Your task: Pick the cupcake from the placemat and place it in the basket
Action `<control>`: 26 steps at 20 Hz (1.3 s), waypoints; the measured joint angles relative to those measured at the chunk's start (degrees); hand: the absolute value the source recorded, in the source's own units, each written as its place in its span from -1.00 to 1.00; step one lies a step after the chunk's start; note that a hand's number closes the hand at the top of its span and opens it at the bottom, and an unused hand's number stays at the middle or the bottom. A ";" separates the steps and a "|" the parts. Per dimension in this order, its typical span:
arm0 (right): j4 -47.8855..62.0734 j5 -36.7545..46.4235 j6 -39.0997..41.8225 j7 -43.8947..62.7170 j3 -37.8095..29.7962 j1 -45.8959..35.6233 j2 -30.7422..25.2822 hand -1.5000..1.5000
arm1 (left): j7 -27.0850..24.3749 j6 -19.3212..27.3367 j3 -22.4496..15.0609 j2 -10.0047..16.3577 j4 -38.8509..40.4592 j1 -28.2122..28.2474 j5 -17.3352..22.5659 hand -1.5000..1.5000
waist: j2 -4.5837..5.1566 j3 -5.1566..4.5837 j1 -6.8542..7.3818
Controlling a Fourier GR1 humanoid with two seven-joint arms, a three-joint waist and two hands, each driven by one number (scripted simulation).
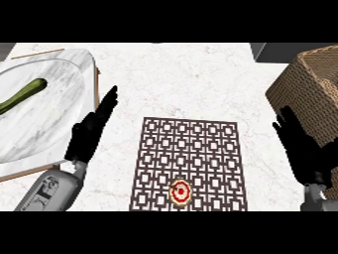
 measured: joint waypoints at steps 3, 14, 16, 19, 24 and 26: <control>-0.78 -0.22 1.95 -6.29 0.77 0.37 3.07 1.00 | 0.84 0.35 2.18 1.63 0.21 0.70 -0.39 0.00 | 0.03 0.19 -0.39; -15.23 11.06 -0.62 -41.46 14.77 2.57 13.49 -1.00 | 5.01 0.75 7.34 6.62 3.38 3.26 0.71 0.00 | -0.75 0.28 -1.23; -16.85 17.10 -6.96 -42.43 18.28 5.73 14.20 -1.00 | 5.22 0.83 7.81 6.80 3.51 3.33 0.83 0.00 | -0.74 0.17 -1.83; -17.83 26.81 -13.95 -38.83 19.97 10.29 11.90 -1.00 | 5.91 0.82 8.60 7.62 3.47 3.40 0.96 0.00 | -0.81 -0.03 -2.73; -21.44 41.22 -17.29 -27.91 20.12 17.20 2.30 -1.00 | 6.45 0.85 9.35 8.31 3.06 3.91 1.17 0.00 | -0.76 -0.34 -3.52; -23.90 45.57 -15.10 -23.05 20.93 20.14 -2.31 -1.00 | 6.72 0.85 9.46 8.45 2.65 3.95 1.18 0.00 | -0.71 -0.40 -3.53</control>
